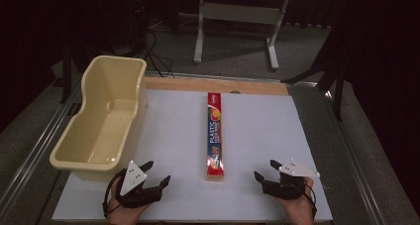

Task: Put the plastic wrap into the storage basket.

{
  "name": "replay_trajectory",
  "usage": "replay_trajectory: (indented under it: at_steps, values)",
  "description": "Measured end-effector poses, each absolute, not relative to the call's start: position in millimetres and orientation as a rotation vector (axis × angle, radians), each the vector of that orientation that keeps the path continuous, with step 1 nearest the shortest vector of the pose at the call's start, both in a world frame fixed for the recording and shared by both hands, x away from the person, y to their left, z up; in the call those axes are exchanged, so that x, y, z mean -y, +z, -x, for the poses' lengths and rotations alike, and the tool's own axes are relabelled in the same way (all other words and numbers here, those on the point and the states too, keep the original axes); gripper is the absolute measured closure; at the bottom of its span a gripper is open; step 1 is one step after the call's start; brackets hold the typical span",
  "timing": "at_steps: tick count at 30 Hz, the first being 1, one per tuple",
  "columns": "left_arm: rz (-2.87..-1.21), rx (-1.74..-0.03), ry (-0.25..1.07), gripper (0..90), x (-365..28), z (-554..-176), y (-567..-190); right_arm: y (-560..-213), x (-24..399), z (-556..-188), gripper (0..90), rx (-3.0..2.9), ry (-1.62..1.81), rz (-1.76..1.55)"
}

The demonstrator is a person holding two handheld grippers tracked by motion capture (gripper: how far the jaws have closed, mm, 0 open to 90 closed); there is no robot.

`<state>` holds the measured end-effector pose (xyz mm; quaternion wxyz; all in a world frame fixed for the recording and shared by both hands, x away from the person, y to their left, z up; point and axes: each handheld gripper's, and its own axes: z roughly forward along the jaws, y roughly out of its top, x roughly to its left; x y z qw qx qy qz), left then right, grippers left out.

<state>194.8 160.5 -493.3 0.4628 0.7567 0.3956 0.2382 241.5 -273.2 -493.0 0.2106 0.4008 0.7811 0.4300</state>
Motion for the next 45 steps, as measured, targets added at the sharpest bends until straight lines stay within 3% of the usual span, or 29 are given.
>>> replay_trajectory:
  at_steps: [17, 32, 45]
  values:
    - [-1.832, -1.005, 0.604, 27.2, -164.5, -196.5, -492.2, -493.5, 258.0, -248.1, 17.7, -2.211, 1.230, -1.136]
    - [-1.832, -1.011, 0.619, 27.2, -164.6, -195.5, -492.5, -478.8, 199.1, -277.9, 12.6, -2.289, 1.244, -1.063]
    - [-1.835, -1.011, 0.615, 27.1, -164.9, -195.3, -492.0, -490.7, 140.7, -305.5, 11.0, -2.297, 1.179, -1.109]
